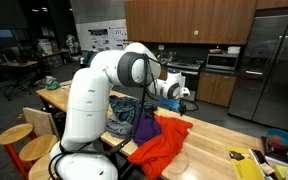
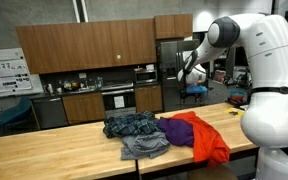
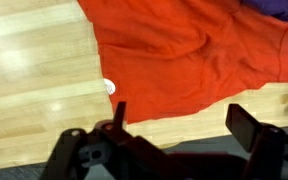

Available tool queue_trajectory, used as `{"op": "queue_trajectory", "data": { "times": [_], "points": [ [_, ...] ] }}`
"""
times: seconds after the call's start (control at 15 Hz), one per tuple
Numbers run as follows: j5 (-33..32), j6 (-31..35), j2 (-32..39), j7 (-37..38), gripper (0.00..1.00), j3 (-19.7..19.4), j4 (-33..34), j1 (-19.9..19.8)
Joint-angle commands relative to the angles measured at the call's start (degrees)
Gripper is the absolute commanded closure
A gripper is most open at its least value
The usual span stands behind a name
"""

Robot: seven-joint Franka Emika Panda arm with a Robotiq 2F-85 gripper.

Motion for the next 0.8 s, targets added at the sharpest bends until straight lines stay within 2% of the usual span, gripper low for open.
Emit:
{"op": "queue_trajectory", "data": {
  "times": [0.0, 0.4, 0.73],
  "points": [
    [3.71, -3.98, 1.97, -6.62, 0.0, 2.5, 6.18, -2.84],
    [11.07, -9.54, 9.57, -14.63, 0.0, 6.29, 17.84, -6.25],
    [11.05, -15.55, 17.34, -13.04, 0.0, 6.47, 26.68, -6.39]
  ]
}}
